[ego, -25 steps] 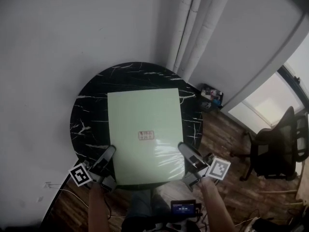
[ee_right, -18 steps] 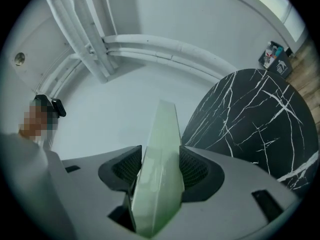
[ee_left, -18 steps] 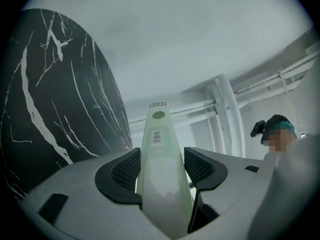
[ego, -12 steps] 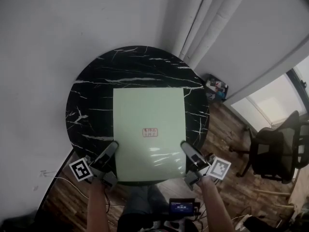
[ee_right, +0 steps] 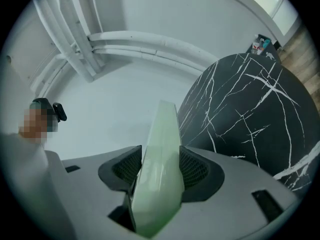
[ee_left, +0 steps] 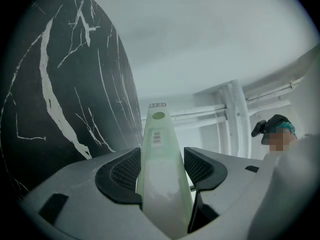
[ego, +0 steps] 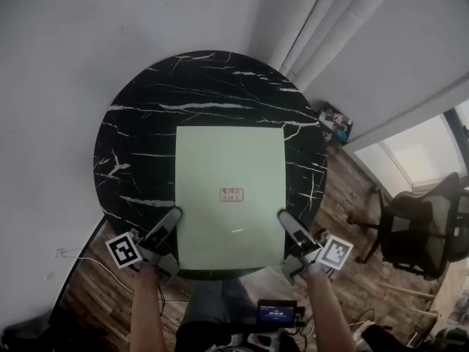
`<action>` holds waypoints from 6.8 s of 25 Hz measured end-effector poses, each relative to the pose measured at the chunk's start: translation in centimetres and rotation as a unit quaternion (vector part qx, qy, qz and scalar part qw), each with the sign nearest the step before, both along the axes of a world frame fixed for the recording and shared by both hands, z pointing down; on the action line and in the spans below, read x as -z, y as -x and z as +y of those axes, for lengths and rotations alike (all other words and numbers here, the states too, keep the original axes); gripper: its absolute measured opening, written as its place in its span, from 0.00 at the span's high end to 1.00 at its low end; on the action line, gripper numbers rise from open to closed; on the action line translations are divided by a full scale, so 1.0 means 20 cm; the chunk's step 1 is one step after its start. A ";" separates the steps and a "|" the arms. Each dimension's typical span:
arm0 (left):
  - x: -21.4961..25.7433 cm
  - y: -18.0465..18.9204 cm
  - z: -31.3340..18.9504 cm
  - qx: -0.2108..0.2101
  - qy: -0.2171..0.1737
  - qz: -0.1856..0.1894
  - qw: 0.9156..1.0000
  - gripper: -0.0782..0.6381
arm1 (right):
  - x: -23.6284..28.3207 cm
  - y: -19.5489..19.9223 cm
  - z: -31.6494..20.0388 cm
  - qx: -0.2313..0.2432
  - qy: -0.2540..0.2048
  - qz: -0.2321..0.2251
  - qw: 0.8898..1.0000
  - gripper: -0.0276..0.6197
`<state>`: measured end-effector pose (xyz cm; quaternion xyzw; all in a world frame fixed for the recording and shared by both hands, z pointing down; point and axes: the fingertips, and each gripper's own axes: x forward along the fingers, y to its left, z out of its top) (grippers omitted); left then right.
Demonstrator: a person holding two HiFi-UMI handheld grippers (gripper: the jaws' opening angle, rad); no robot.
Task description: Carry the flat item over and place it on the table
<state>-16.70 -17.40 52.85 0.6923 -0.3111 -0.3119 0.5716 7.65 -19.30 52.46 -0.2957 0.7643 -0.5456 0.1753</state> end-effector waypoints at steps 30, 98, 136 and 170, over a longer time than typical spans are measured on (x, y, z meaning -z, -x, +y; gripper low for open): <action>-0.37 0.07 -0.19 -0.003 0.075 0.014 0.997 0.52 | -0.37 0.05 -0.18 -0.002 0.069 0.005 0.998 0.61; -0.19 0.16 -0.21 0.037 -0.009 -0.451 0.892 0.88 | -0.11 -0.01 -0.20 0.029 -0.139 0.404 0.903 0.92; 0.86 -0.08 0.01 0.114 -0.234 -0.611 0.748 0.88 | 0.70 0.12 0.03 -0.025 -0.281 0.348 0.894 0.92; 0.93 -0.06 0.12 0.165 -0.246 -0.618 0.728 0.88 | 0.79 0.03 0.08 -0.079 -0.315 0.373 0.869 0.93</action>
